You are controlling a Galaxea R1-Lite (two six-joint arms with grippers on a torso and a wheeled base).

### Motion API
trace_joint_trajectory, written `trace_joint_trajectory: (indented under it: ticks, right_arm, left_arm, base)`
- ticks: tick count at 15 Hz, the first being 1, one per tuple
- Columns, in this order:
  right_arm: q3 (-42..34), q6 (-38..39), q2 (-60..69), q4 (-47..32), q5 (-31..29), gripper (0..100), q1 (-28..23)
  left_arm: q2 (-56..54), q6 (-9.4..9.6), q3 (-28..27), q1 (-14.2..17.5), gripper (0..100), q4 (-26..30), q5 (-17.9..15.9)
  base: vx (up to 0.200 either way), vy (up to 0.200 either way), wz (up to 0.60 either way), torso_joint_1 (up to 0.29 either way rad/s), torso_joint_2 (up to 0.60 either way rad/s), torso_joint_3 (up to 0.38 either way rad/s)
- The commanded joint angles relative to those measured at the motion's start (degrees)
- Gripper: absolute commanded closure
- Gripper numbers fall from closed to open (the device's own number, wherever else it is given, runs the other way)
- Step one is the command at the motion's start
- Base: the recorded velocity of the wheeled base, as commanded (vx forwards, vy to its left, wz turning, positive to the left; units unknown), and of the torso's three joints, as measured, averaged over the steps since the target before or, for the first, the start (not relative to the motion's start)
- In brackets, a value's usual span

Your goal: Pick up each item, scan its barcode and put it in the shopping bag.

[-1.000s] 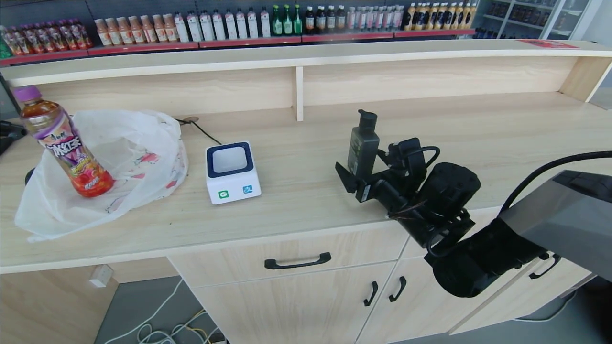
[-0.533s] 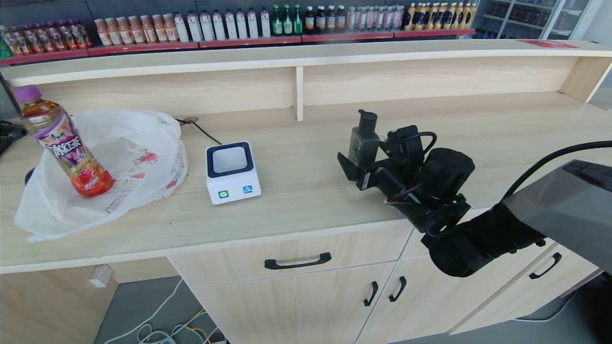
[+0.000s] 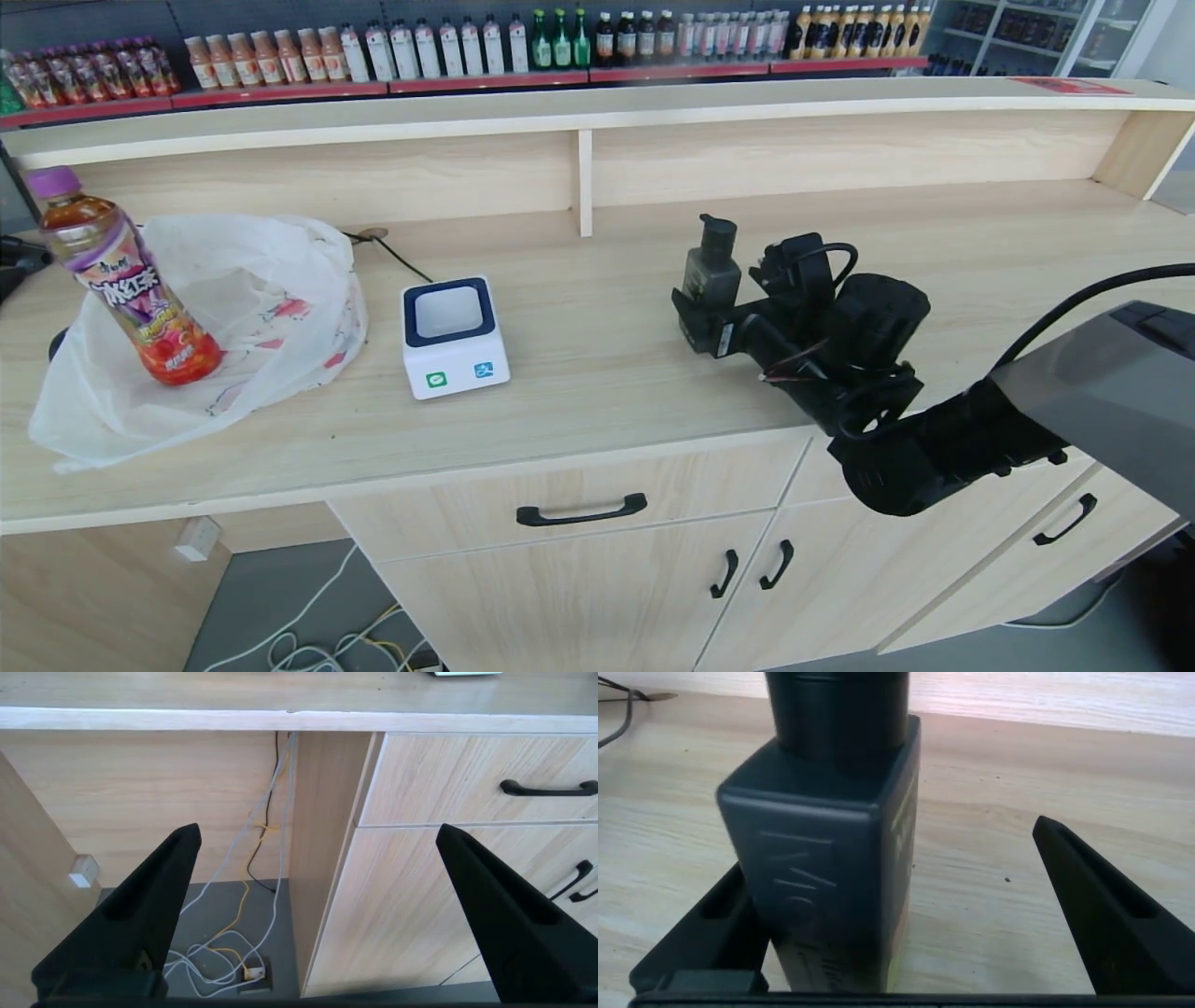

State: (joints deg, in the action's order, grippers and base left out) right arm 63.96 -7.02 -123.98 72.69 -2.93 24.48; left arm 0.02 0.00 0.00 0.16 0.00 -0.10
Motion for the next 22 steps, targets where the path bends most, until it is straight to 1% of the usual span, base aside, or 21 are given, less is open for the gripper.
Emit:
trace_joint_trajectory:
  ticks: [1,3,6,11,12,22]
  right_arm:
    - [0.5,0.1,-1.0,-0.3,0.0,0,-0.2]
    - [3.3,0.1,-1.2,-3.1,0.0,0,-0.2]
    - [5.0,0.1,-1.5,-4.7,0.0,0,-0.4]
    - [6.9,0.2,-2.1,-4.8,0.0,0,-0.7]
    - [7.1,0.3,-2.2,-4.8,0.0,100,-0.7]
    - [6.8,0.2,-1.4,-4.4,0.1,100,-0.8]
  left_arm:
    - [0.0,0.00,0.0,0.0,0,0.0,0.0]
    - [0.0,0.00,0.0,0.0,0,0.0,0.0]
    - [0.0,0.00,0.0,0.0,0,0.0,0.0]
    - [0.0,0.00,0.0,0.0,0,0.0,0.0]
    - [0.0,0.00,0.0,0.0,0,0.0,0.0]
    - [0.0,-0.09,0.0,0.0,0,0.0,0.0]
  base:
    - [0.000,0.000,0.00,0.000,0.00,0.000]
    - [0.000,0.000,0.00,0.000,0.00,0.000]
    - [0.000,0.000,0.00,0.000,0.00,0.000]
    - [0.000,0.000,0.00,0.000,0.00,0.000]
    - [0.000,0.000,0.00,0.000,0.00,0.000]
    - [0.000,0.000,0.00,0.000,0.00,0.000]
